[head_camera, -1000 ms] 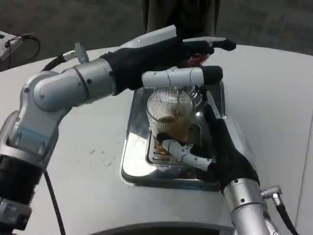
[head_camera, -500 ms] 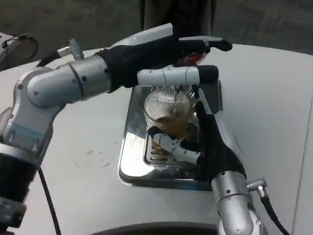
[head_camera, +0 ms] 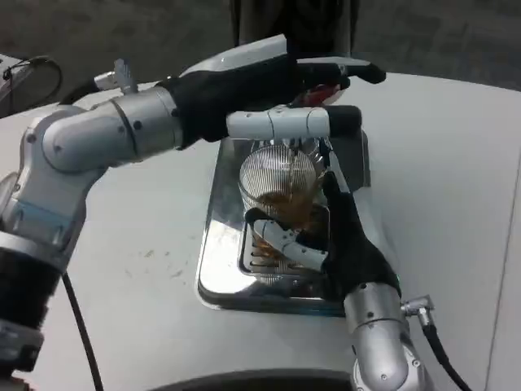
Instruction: Grasp the cup under the faucet to collect the drink, then remove the cup.
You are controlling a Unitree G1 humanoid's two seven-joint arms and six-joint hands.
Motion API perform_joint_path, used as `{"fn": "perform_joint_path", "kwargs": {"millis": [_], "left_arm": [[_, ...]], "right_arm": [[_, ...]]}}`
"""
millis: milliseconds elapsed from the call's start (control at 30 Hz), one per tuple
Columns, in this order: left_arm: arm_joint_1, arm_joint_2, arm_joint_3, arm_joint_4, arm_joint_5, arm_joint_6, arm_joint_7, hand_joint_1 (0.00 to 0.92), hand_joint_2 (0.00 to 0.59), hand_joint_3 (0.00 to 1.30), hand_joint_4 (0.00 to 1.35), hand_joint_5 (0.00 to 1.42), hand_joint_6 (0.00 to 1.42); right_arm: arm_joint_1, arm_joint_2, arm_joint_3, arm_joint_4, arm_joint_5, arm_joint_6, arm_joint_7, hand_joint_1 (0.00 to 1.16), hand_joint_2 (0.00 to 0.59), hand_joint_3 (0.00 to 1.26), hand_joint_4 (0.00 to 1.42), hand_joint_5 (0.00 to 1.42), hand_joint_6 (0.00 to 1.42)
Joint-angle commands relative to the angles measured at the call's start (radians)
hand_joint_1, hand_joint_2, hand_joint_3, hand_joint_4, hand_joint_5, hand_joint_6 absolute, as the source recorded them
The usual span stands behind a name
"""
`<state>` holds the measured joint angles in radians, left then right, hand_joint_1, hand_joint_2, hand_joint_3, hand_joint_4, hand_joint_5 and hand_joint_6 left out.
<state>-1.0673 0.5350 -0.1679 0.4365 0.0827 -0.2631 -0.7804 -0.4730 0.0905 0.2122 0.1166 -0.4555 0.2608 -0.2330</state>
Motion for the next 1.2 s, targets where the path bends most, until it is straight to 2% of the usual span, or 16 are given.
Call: {"fn": "perform_joint_path", "kwargs": {"millis": [33, 533, 667, 933, 1200], "left_arm": [[-0.004, 0.023, 0.001, 0.027, 0.02, 0.001, -0.013, 0.0, 0.0, 0.15, 0.02, 0.05, 0.06], [-0.008, 0.033, 0.003, 0.034, 0.024, -0.004, -0.017, 0.0, 0.0, 0.15, 0.03, 0.06, 0.06], [-0.008, 0.036, 0.002, 0.035, 0.025, -0.003, -0.018, 0.0, 0.001, 0.16, 0.03, 0.06, 0.06], [-0.006, 0.045, 0.007, 0.04, 0.029, -0.004, -0.014, 0.0, 0.001, 0.16, 0.04, 0.07, 0.06], [0.004, 0.053, 0.008, 0.042, 0.029, -0.006, -0.013, 0.0, 0.0, 0.16, 0.05, 0.07, 0.06]], "right_arm": [[-0.024, 0.023, 0.0, 0.031, 0.009, -0.016, -0.035, 0.68, 0.226, 0.0, 0.0, 0.02, 0.0], [-0.066, 0.049, 0.011, 0.093, 0.026, -0.036, -0.077, 0.67, 0.23, 0.0, 0.0, 0.03, 0.0], [-0.077, 0.066, 0.018, 0.118, 0.025, -0.044, -0.105, 0.67, 0.23, 0.0, 0.02, 0.05, 0.0], [-0.083, 0.105, 0.029, 0.178, 0.057, -0.108, -0.195, 0.69, 0.229, 0.0, 0.13, 0.15, 0.0], [-0.091, 0.123, 0.053, 0.205, 0.08, -0.137, -0.249, 0.74, 0.232, 0.12, 0.21, 0.23, 0.05]]}}
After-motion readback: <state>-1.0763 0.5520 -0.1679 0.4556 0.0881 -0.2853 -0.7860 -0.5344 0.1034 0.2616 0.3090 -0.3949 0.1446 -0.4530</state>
